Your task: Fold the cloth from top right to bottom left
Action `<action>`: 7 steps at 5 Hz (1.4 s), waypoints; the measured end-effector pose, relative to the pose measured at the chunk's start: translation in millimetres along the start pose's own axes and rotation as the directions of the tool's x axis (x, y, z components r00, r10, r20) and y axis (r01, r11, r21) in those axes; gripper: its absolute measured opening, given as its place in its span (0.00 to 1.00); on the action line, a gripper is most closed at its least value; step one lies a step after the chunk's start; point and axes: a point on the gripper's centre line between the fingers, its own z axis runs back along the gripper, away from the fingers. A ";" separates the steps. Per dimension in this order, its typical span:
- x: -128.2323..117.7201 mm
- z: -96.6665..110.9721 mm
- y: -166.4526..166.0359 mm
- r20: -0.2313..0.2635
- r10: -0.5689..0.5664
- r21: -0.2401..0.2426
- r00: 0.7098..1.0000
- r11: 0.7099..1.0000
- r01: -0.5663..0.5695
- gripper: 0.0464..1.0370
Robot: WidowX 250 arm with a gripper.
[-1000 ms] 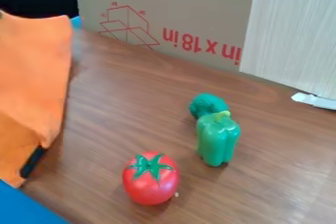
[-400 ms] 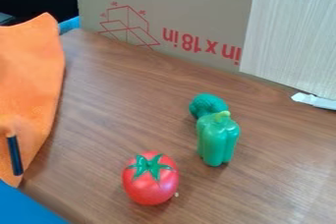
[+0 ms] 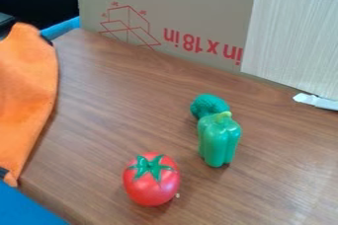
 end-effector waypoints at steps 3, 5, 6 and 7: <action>5.9 -0.3 27.4 -0.057 -0.001 0.106 0.998 0.994 0.007 0.45; 12.9 29.9 16.8 -0.115 0.017 0.028 0.993 1.000 -0.013 0.96; 12.0 42.8 -18.1 -0.207 -0.024 -0.065 0.978 0.998 0.011 0.96; 15.2 60.4 -76.3 -0.267 -0.090 -0.111 0.959 0.992 0.063 0.96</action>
